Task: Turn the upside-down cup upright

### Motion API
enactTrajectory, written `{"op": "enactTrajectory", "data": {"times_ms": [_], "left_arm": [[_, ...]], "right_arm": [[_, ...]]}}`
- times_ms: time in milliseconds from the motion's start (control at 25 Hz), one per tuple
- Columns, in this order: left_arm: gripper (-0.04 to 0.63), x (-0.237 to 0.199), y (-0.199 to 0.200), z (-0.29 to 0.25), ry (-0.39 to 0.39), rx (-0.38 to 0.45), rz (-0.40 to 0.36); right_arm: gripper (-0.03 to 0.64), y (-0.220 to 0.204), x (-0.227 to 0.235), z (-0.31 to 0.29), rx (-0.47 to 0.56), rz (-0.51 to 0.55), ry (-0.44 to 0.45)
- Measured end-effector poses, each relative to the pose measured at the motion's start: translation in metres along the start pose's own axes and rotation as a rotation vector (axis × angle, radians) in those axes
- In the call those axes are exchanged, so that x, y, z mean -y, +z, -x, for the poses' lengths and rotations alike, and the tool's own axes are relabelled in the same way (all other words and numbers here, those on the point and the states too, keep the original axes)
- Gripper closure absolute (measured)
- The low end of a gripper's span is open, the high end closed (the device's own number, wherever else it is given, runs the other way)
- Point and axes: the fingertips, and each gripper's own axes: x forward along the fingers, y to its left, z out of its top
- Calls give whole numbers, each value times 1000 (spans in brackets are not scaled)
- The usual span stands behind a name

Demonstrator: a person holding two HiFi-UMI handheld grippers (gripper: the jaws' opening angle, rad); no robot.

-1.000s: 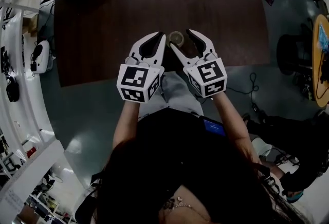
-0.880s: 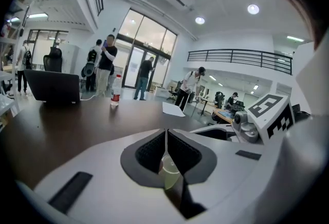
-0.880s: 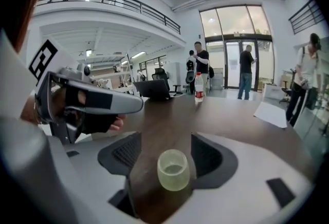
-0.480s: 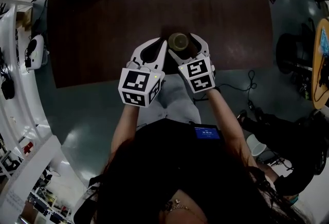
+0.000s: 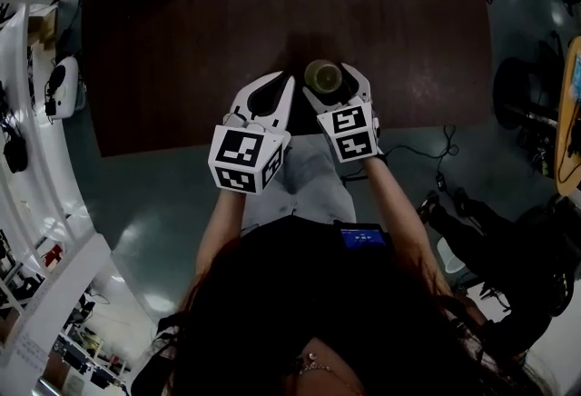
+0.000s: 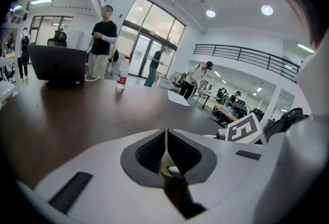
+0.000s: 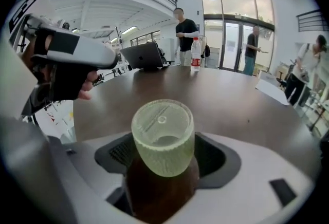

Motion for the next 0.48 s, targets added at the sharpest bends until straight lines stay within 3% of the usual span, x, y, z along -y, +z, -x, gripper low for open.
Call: {"op": "enactTrajectory", "data": {"times_ms": [280, 480], "left_arm": [[580, -7, -1, 0, -3, -15, 4], [580, -9, 1, -3, -9, -16, 7]], "right_arm": [[275, 2, 2, 1, 21, -48, -8], [275, 10, 8, 7, 72, -180, 22]]}}
